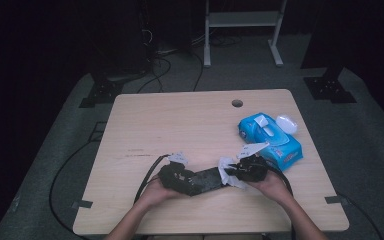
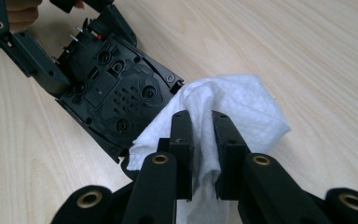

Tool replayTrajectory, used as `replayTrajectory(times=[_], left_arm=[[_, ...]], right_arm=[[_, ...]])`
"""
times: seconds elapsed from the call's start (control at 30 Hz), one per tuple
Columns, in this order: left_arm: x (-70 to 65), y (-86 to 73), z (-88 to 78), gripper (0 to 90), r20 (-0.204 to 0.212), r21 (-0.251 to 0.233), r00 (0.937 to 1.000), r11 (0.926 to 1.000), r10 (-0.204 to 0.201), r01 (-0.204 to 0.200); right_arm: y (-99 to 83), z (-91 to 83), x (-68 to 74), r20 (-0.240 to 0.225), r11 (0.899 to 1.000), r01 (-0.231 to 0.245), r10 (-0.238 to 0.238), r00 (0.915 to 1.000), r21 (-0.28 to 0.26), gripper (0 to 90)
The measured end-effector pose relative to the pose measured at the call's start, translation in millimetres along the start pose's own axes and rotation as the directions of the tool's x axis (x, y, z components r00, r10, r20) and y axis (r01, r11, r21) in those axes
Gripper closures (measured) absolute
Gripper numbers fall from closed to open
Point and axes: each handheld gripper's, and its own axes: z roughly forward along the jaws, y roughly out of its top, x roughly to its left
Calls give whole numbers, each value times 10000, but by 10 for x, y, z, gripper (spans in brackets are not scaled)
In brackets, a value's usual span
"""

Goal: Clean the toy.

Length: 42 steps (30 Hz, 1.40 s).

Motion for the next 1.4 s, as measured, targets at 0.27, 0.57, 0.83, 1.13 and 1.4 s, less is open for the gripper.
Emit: replayTrajectory(times=[0.27,0.57,0.83,1.13,1.4], left_arm=[[-159,-9,-22,238,-918,-117,9843,9882,1510,-1527],[-277,-46,-35,239,-1631,-150,9478,9598,2741,-2802],[-316,-86,-57,238,-1965,-167,9217,9388,3344,-3442],[-352,-111,-58,238,-2231,-198,8935,9146,3898,-4039],[-227,-113,-105,245,-1843,-554,9320,9435,3120,-3268]], right_arm=[[-44,-59,-44,6,9998,-172,172,9999,-90,711],[-100,-42,-87,-675,9986,-525,517,9964,-97,530],[-104,71,-155,-1688,9960,-891,885,9817,42,466],[-114,172,-155,-2734,9944,-1030,1055,9561,236,501],[-124,133,-86,-2406,9990,-432,395,9698,-98,569]])
